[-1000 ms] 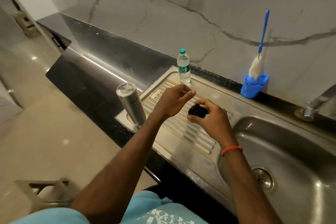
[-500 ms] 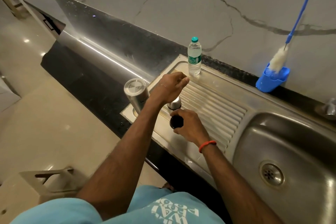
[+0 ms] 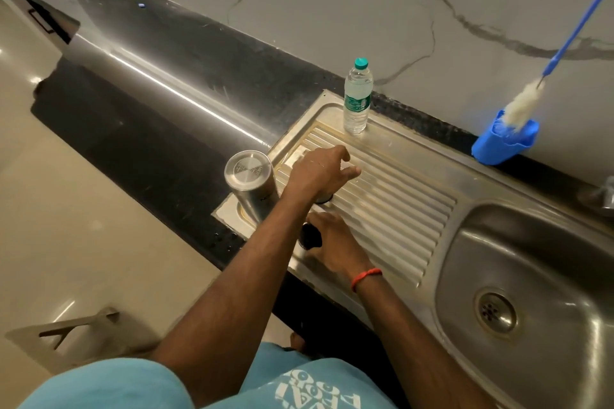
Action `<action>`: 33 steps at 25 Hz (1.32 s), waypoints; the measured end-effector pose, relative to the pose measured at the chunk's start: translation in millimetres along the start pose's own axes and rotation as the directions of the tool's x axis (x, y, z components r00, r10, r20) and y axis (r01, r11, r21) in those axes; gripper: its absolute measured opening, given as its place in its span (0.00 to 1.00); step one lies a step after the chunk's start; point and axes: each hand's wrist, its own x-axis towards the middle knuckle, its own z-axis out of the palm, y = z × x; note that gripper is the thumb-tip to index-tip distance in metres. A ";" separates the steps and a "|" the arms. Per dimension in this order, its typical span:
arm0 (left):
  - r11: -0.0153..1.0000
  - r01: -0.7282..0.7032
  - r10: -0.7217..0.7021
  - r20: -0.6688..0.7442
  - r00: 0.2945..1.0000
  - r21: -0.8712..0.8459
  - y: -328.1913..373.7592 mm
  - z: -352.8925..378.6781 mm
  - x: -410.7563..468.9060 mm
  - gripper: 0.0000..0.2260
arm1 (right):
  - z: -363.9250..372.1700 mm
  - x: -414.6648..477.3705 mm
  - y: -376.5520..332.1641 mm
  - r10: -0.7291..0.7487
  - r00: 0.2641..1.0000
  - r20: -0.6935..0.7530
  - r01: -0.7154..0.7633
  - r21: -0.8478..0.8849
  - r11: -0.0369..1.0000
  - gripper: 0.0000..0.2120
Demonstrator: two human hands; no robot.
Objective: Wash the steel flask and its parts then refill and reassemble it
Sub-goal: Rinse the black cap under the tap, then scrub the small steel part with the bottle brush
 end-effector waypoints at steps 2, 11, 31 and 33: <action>0.994 0.038 -0.040 0.015 0.999 0.100 -1.6 8.8 3.3 0.22 | -1.2 0.0 4.7 0.023 0.999 0.043 -0.025 0.031 0.999 0.30; 0.976 0.102 -0.122 0.097 0.988 0.192 -16.2 36.2 8.4 0.20 | -50.0 -24.2 29.5 0.153 0.979 -0.132 -0.149 0.036 0.988 0.25; 0.514 0.059 0.191 0.181 0.965 -0.856 77.7 -3.8 -21.7 0.13 | -126.0 -85.1 32.6 0.401 0.706 -0.584 -0.133 0.446 0.885 0.18; 0.473 0.100 0.238 0.236 0.942 -0.875 88.8 2.8 -25.2 0.10 | -132.7 -89.6 33.6 0.426 0.681 -0.596 -0.055 0.538 0.841 0.18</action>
